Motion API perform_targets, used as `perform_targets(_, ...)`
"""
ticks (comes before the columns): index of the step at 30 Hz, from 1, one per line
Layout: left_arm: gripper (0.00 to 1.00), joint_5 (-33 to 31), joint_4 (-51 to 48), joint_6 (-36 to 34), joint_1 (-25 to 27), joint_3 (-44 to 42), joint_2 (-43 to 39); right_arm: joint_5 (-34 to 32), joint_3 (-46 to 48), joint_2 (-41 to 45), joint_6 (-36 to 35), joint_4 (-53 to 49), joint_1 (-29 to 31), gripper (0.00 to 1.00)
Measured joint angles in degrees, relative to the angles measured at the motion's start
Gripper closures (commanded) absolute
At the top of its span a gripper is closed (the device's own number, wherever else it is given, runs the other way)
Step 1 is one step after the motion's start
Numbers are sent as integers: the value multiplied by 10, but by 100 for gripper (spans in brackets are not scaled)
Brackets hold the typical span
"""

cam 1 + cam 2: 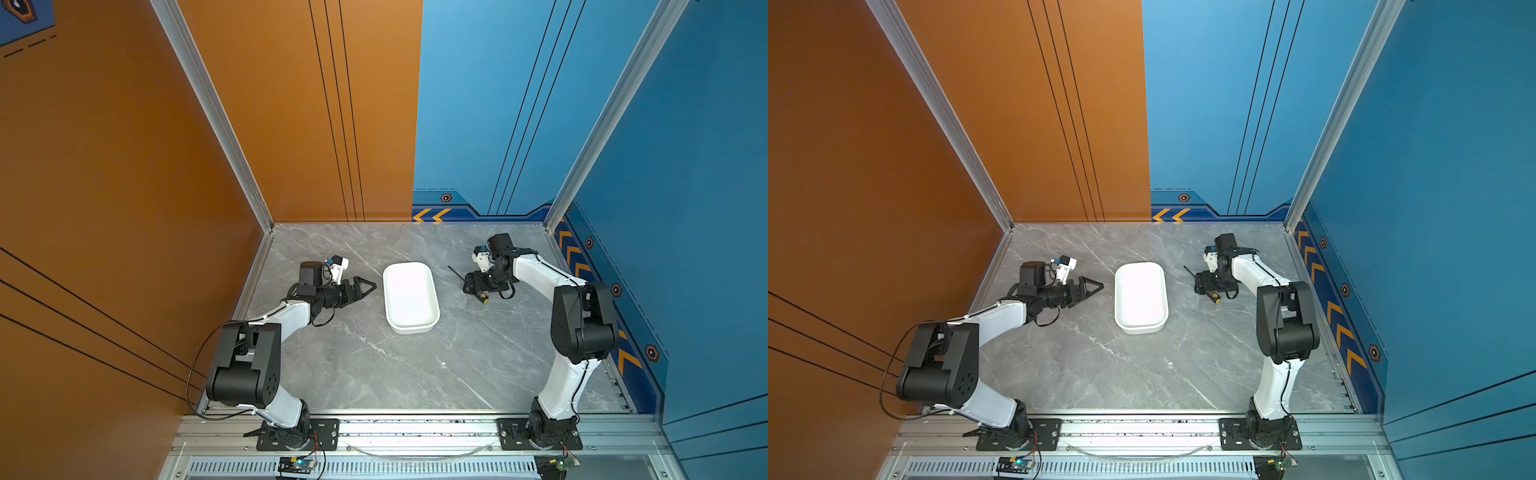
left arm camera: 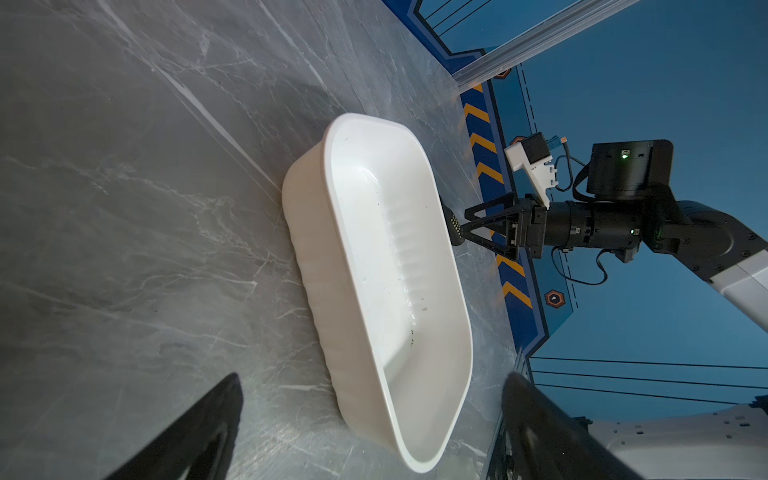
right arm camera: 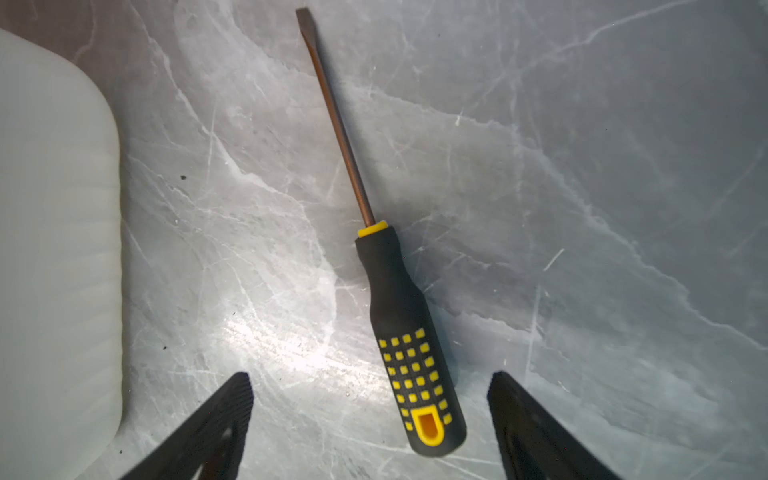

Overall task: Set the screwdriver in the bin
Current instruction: 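Close the right gripper on the screwdriver handle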

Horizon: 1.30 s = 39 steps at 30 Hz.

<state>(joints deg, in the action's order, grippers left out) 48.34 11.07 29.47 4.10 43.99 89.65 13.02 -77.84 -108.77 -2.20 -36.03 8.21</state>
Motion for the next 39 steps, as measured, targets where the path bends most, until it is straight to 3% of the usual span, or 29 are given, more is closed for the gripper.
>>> perform_targets(14, 2, 4, -1, 4, 0, 4, 2, -26, -52, -60, -13, -12, 2, 35)
perform_targets(39, 2, 16, -2, 4, -3, 5, 31, -43, -61, -85, -8, -39, 9, 73)
